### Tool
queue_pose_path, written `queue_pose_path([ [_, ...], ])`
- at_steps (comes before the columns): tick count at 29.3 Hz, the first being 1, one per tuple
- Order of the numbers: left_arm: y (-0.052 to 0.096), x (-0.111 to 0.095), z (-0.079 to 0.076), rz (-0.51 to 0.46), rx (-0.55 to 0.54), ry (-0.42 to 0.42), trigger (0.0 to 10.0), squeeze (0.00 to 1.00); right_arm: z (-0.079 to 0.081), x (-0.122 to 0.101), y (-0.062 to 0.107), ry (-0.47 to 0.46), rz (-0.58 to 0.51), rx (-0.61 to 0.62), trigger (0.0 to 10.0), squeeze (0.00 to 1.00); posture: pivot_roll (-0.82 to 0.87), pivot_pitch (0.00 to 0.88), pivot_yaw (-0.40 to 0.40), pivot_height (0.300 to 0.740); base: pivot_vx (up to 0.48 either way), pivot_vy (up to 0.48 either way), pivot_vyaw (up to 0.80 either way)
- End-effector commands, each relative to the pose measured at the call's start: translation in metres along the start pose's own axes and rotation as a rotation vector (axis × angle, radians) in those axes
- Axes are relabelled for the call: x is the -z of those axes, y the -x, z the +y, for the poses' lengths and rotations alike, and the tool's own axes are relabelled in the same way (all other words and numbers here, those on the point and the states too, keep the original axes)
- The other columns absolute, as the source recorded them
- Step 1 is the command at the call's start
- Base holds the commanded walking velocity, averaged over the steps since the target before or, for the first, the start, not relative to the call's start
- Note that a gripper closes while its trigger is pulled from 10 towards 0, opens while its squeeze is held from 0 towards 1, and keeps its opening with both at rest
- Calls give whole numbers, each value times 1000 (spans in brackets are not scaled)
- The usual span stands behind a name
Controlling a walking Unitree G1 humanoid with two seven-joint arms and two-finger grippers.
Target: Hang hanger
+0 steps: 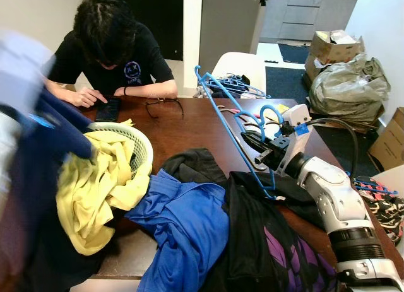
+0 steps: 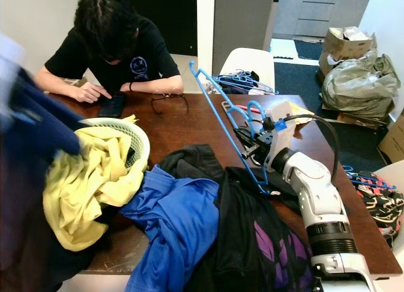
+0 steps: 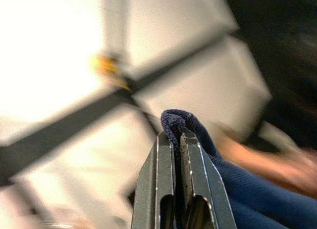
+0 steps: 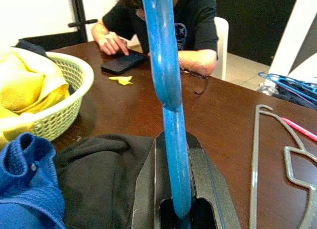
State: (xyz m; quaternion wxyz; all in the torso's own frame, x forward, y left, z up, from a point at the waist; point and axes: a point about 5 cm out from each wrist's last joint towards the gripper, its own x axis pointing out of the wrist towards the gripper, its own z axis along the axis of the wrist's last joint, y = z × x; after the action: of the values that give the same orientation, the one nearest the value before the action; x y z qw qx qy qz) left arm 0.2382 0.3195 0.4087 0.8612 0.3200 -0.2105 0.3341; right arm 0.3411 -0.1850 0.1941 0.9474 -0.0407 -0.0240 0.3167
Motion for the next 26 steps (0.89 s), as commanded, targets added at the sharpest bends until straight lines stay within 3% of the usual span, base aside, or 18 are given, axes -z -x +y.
queue_pose_path([
  [1,-5,-9,18,-58,-82,-54,0,0,1,-2,-3,3,-8,-2,10000,0,47,0,-15,740,0,0,0],
  [2,-10,-19,32,-98,-144,-77,0,0,1,-2,-3,1,-10,-2,10000,0,54,0,-14,740,0,0,0],
  [4,-14,-27,35,-139,-162,-72,0,0,1,-2,-4,-1,-11,-2,10000,0,55,0,-13,740,0,0,0],
  [7,-16,-33,27,-175,-134,-58,0,0,1,-2,-4,-1,-12,-1,10000,0,55,0,-13,740,0,0,0],
  [9,-16,-38,-7,-225,-13,-5,0,0,1,-2,-4,-2,-13,0,10000,0,52,0,-15,740,0,0,0],
  [10,-16,-38,-7,-225,-13,-5,0,0,1,-2,-4,-2,-13,0,10000,0,52,0,-15,740,0,0,0],
  [13,-1,-35,-80,-236,249,93,0,0,0,-2,-4,-1,-11,6,10000,0,45,0,-14,740,0,0,0],
  [14,-1,-35,-80,-236,249,93,0,0,0,-2,-4,-1,-11,6,10000,0,45,0,-14,740,0,0,0],
  [16,8,-33,-107,-233,351,136,0,0,0,-2,-3,1,-9,9,10000,0,42,0,-14,740,0,0,0],
  [18,8,-33,-107,-233,351,136,0,0,0,-2,-3,1,-9,9,10000,0,42,0,-14,740,0,0,0],
  [19,17,-33,-126,-227,437,161,0,0,0,-2,-3,2,-7,11,10000,0,42,0,-14,740,0,0,0],
  [20,17,-33,-126,-227,437,161,0,0,0,-2,-3,2,-7,11,10000,0,42,0,-14,740,0,0,0],
  [21,29,-32,-150,-224,551,181,0,0,-1,-2,-2,6,-4,12,10000,0,41,0,-12,740,0,0,0],
  [22,29,-32,-150,-224,551,181,0,0,-1,-2,-2,6,-4,12,10000,0,41,0,-12,740,0,0,0],
  [24,64,-34,-192,-225,791,215,0,0,-1,-1,-1,11,3,15,10000,0,40,0,-11,740,0,0,0],
  [26,64,-34,-192,-225,791,215,0,0,-1,-1,-1,11,3,15,10000,0,40,0,-11,740,0,0,0],
])
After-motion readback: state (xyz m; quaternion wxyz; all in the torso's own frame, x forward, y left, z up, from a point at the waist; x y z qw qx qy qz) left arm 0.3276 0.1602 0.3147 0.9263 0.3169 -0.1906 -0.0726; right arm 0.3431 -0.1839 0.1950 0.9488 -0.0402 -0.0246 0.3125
